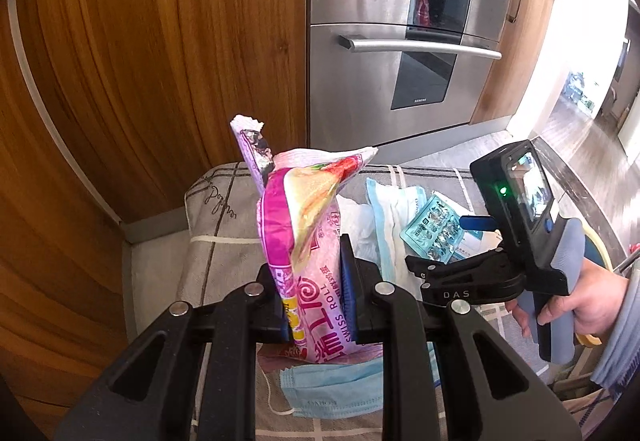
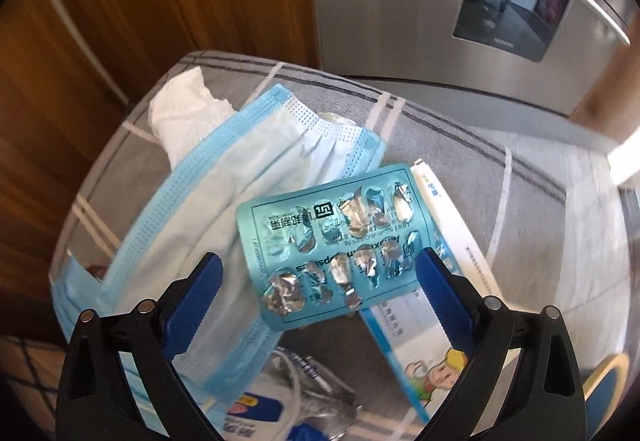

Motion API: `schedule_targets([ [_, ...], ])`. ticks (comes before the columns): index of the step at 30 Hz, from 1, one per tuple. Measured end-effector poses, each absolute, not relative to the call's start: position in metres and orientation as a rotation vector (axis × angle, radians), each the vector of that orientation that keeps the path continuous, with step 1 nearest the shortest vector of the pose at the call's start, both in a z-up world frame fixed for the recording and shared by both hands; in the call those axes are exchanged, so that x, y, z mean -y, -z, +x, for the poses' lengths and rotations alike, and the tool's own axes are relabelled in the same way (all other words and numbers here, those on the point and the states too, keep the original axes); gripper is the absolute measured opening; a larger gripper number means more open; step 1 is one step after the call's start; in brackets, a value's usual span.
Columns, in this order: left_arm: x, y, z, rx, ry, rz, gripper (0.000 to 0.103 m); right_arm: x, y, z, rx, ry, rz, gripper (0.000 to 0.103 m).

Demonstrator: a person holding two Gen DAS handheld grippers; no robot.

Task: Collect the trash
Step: 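Grasp the teal blister pack with the right gripper while the left gripper holds the wrapper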

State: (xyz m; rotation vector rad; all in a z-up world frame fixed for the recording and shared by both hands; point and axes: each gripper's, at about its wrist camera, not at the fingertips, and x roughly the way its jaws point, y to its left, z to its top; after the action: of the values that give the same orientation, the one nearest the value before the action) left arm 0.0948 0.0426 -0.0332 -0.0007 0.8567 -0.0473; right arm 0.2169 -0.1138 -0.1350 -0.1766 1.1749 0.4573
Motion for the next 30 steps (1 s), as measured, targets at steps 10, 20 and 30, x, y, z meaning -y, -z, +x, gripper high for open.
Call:
schedule_targets([
  [10,-0.044,0.033,0.098,-0.877,0.084,-0.021,0.019,0.116,0.146,0.231,-1.162,-0.485,-0.245,0.098],
  [20,-0.044,0.034,0.101,-0.885,0.105,-0.03,0.019,0.123,0.142,0.222,-1.117,-0.511,-0.32,0.082],
  [30,-0.037,0.03,0.102,-0.864,0.143,-0.029,0.019,0.127,0.126,0.204,-1.106,-0.573,-0.347,0.055],
])
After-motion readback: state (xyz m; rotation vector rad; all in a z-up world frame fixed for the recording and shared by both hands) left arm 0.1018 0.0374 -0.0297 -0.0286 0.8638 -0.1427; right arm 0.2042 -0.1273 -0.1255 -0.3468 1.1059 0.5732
